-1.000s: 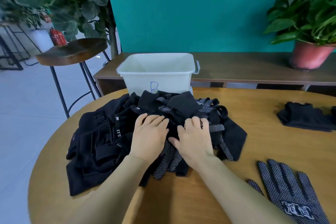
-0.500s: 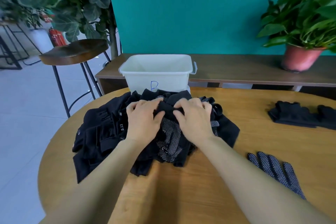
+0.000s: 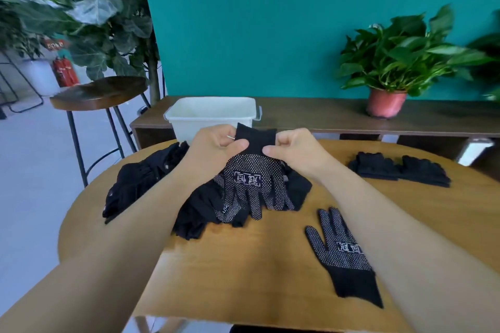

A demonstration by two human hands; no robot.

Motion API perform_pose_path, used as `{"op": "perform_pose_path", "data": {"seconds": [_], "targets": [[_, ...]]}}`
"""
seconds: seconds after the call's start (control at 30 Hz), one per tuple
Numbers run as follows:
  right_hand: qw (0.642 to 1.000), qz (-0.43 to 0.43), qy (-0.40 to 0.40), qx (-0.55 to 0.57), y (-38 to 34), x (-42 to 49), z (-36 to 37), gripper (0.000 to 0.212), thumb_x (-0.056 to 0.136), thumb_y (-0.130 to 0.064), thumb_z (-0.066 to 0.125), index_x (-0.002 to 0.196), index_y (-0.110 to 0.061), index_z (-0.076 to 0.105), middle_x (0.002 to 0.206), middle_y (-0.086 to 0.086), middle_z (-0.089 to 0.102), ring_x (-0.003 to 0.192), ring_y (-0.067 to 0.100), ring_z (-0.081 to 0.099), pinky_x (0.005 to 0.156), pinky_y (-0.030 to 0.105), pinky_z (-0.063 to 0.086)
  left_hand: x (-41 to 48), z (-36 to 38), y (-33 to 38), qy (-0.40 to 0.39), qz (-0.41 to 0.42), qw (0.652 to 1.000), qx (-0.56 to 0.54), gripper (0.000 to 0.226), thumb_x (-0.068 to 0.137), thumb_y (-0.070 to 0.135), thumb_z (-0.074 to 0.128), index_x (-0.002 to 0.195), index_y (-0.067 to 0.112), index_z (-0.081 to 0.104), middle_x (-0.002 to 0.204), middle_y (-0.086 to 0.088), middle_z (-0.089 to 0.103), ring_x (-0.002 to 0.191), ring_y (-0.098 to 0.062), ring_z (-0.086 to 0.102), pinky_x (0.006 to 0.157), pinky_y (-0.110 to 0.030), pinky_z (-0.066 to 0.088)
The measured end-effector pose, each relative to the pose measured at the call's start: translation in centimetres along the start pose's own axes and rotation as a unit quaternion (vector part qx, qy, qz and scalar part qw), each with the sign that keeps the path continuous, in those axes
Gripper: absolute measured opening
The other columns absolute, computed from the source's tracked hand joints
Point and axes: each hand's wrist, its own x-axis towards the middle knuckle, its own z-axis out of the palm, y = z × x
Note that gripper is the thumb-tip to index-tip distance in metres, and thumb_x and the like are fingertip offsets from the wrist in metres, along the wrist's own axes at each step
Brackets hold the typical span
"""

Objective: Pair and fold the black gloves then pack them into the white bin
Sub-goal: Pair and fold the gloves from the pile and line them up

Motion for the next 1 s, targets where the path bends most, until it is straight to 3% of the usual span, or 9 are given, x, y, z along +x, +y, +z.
{"op": "perform_pose_path", "data": {"seconds": [0.17,0.3,0.37,0.5,0.63,0.73,0.83,0.93,1.0], "targets": [[0.999,0.007,0.032,0.007,0.3,-3.2,-1.5,0.046,0.087,-0.021,0.072,0.054,-0.018,0.040,0.053,-0.001,0.035,0.053,0.013,0.030,0.054,0.027,0.026,-1.5,2.0,0.8,-0.004,0.005,1.000,0.022,0.002,0.091,0.017,0.069,0.092,0.017,0.071,0.089,0.004,0.077,0.082,-0.008,0.073,0.081,-0.034,0.058],[0.994,0.017,0.102,0.017,0.9,-4.7,-1.2,0.043,0.063,-0.057,0.068,0.060,-0.016,0.056,0.063,0.014,0.059,0.061,0.025,0.053,0.076,0.044,0.050,-2.8,3.4,1.4,0.075,0.002,0.995,0.065,0.008,0.088,0.021,0.072,0.090,0.028,0.068,0.080,0.017,0.072,0.083,-0.003,0.069,0.090,-0.033,0.053],[0.987,0.021,0.159,0.002,1.3,-5.2,-0.9,0.035,0.067,-0.058,0.067,0.066,-0.023,0.065,0.068,0.000,0.069,0.074,0.023,0.065,0.091,0.053,0.048,-4.1,4.6,1.6,0.125,0.001,0.985,0.118,0.013,0.085,0.030,0.074,0.087,0.037,0.063,0.079,0.024,0.065,0.085,0.001,0.064,0.091,-0.030,0.050],[0.968,-0.014,0.232,-0.091,1.3,-6.8,0.1,0.023,0.089,-0.035,0.068,0.066,-0.034,0.063,0.070,-0.017,0.064,0.089,0.011,0.059,0.092,0.035,0.031,-6.5,8.2,2.0,0.042,0.028,0.993,0.104,0.024,0.076,0.037,0.080,0.096,0.035,0.067,0.091,0.020,0.070,0.091,0.006,0.063,0.091,-0.025,0.051],[0.967,-0.059,0.195,-0.155,1.6,-8.5,-0.3,0.016,0.091,-0.039,0.064,0.103,-0.037,0.075,0.097,-0.020,0.064,0.113,0.006,0.039,0.080,0.029,0.014,-6.9,9.8,2.4,0.057,0.024,0.992,0.109,0.021,0.075,0.032,0.077,0.085,0.037,0.059,0.085,0.021,0.065,0.089,0.001,0.062,0.085,-0.025,0.049],[0.974,-0.083,0.155,-0.143,2.2,-9.7,-1.4,0.020,0.093,-0.042,0.062,0.109,-0.039,0.073,0.098,-0.018,0.057,0.113,0.007,0.034,0.078,0.026,0.012,-6.8,10.3,2.6,0.074,0.016,0.991,0.108,0.027,0.080,0.026,0.074,0.065,0.030,0.052,0.067,0.017,0.061,0.071,-0.004,0.059,0.068,-0.025,0.047],[0.978,-0.097,0.137,-0.122,3.0,-10.6,-2.9,0.017,0.094,-0.036,0.061,0.105,-0.039,0.073,0.098,-0.017,0.061,0.113,0.005,0.035,0.079,0.025,0.012,-6.7,10.8,2.9,0.058,0.024,0.996,0.066,0.047,0.087,0.022,0.071,0.054,0.020,0.038,0.046,0.013,0.041,0.049,-0.005,0.036,0.050,-0.023,0.029],[0.974,-0.051,0.201,-0.087,3.8,-11.1,-4.8,0.017,0.091,-0.028,0.064,0.103,-0.036,0.073,0.099,-0.020,0.062,0.118,0.005,0.041,0.099,0.028,0.018,-6.6,11.3,3.4,0.009,0.021,0.999,0.037,0.049,0.090,0.017,0.067,0.057,0.015,0.031,0.049,0.010,0.029,0.051,-0.009,0.026,0.053,-0.028,0.024],[0.977,0.012,0.210,-0.035,4.4,-11.6,-6.0,0.028,0.084,-0.039,0.068,0.111,-0.034,0.070,0.103,-0.022,0.066,0.120,0.009,0.051,0.111,0.041,0.029,-6.6,11.4,3.9,-0.044,0.011,0.999,0.011,0.044,0.092,0.020,0.066,0.060,0.009,0.038,0.054,0.000,0.039,0.055,-0.011,0.036,0.056,-0.031,0.034]]}}
